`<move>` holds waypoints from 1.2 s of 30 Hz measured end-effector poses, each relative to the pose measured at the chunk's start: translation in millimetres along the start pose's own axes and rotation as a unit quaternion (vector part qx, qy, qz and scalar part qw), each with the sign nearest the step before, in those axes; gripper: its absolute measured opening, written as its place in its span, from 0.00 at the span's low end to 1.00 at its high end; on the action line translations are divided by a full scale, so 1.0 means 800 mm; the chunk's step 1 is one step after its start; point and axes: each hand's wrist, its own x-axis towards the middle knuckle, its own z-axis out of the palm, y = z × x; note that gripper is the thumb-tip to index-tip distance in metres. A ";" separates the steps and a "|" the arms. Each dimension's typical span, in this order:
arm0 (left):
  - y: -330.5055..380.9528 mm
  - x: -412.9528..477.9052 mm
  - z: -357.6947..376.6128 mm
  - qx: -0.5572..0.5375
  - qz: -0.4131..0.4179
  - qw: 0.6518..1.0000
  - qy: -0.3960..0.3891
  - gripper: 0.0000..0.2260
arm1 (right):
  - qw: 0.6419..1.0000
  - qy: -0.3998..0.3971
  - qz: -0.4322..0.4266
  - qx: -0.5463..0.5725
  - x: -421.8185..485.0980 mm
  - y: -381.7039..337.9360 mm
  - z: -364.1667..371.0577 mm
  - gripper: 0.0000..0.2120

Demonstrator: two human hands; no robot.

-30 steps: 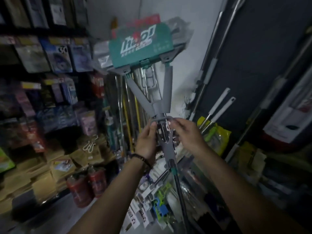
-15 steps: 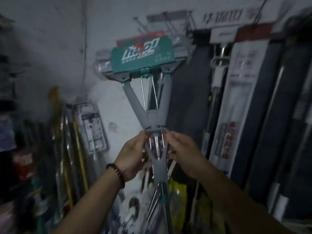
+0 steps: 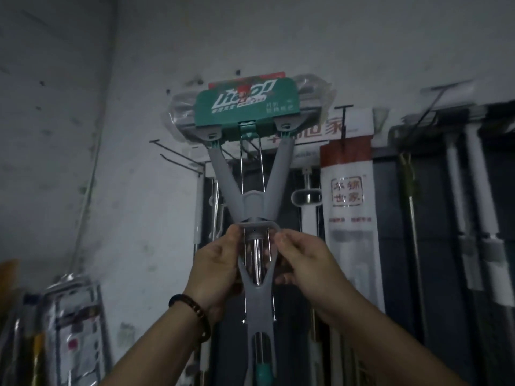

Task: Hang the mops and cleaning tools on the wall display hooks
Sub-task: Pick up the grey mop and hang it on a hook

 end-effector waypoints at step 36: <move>-0.074 0.220 0.124 -0.045 -0.025 0.981 -0.185 0.22 | 0.972 0.192 0.069 -0.116 0.162 0.057 -0.075 0.19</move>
